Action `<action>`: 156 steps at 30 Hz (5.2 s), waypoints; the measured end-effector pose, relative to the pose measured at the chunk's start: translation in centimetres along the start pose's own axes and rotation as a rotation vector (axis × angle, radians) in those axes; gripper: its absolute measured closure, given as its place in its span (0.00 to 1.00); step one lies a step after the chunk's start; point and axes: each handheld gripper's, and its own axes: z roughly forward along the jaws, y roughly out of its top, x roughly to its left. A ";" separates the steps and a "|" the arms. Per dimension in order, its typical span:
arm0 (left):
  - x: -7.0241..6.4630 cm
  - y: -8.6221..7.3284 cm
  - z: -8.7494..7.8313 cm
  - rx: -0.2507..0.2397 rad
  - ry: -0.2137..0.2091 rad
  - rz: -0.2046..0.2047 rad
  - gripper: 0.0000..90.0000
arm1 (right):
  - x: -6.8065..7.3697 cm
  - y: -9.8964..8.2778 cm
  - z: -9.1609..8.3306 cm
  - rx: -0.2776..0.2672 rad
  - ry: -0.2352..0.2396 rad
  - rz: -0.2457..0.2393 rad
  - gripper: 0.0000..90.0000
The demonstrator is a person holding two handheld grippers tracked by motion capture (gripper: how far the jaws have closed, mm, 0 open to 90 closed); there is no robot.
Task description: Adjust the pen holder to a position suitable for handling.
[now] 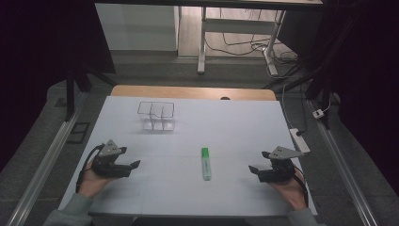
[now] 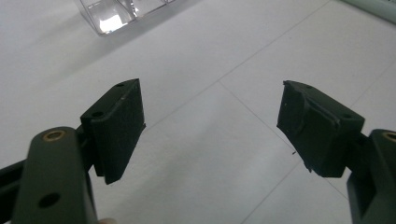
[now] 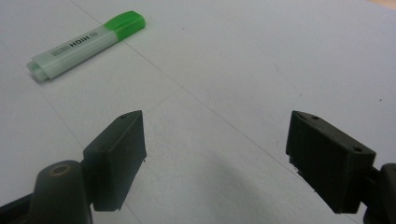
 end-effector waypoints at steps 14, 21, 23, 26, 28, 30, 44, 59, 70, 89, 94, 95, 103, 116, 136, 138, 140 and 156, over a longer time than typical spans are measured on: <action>1.7 3.1 0.0 0.001 0.018 -0.006 0.25 | -0.1 -0.1 0.1 0.007 0.003 0.011 0.22; 2.7 4.3 0.4 0.009 0.023 -0.006 0.25 | -0.1 -0.1 0.1 0.005 0.006 0.007 0.22; 3.0 4.6 0.6 0.011 0.026 -0.007 0.26 | -0.1 -0.1 0.1 0.006 0.007 0.006 0.22; 3.7 5.1 1.0 0.025 0.038 -0.011 0.26 | -0.2 -0.2 0.2 0.010 0.008 0.005 0.22; 3.9 5.3 1.0 0.029 0.043 -0.012 0.26 | -0.2 -0.2 0.2 0.011 0.006 0.003 0.22; 4.3 5.5 1.2 0.033 0.047 -0.021 0.26 | -0.1 -0.2 0.2 0.011 0.006 0.005 0.22; 6.8 6.8 2.7 0.060 0.074 -0.054 0.27 | -0.2 -0.2 0.3 0.018 0.007 0.009 0.22; 8.8 8.0 4.0 0.077 0.106 -0.068 0.35 | -0.1 -0.3 0.5 0.026 0.006 0.007 0.22; 11.1 8.8 4.5 0.097 0.128 -0.089 0.52 | -0.1 -0.3 0.5 0.024 0.011 0.011 0.23; 13.0 9.1 6.9 0.093 0.113 -0.125 0.99 | -0.1 -0.4 0.7 0.032 0.013 0.012 0.23; 12.9 9.5 7.4 0.082 0.102 -0.127 0.99 | -0.1 -0.3 0.6 0.029 0.017 0.013 0.23; 12.8 9.5 7.6 0.082 0.100 -0.125 0.99 | -0.1 -0.3 0.6 0.029 0.017 0.013 0.23; 12.9 9.5 9.3 0.091 0.075 -0.132 0.99 | -0.1 -0.3 0.7 0.032 0.020 0.008 0.23; 12.8 9.5 10.1 0.095 0.060 -0.147 0.99 | 0.0 -0.4 0.8 0.042 0.018 0.007 0.23; 10.3 10.9 11.5 0.113 -0.011 -0.088 0.98 | 0.2 -0.3 0.9 0.050 0.024 0.003 0.23; 10.2 11.0 11.5 0.113 -0.013 -0.084 0.98 | 0.2 -0.3 0.9 0.051 0.023 0.000 0.23; 9.9 11.1 11.6 0.112 -0.019 -0.079 0.98 | 0.3 -0.3 0.9 0.055 0.025 -0.002 0.23; 8.2 12.0 12.3 0.108 -0.052 -0.053 0.98 | 0.3 -0.3 1.0 0.060 0.025 -0.002 0.23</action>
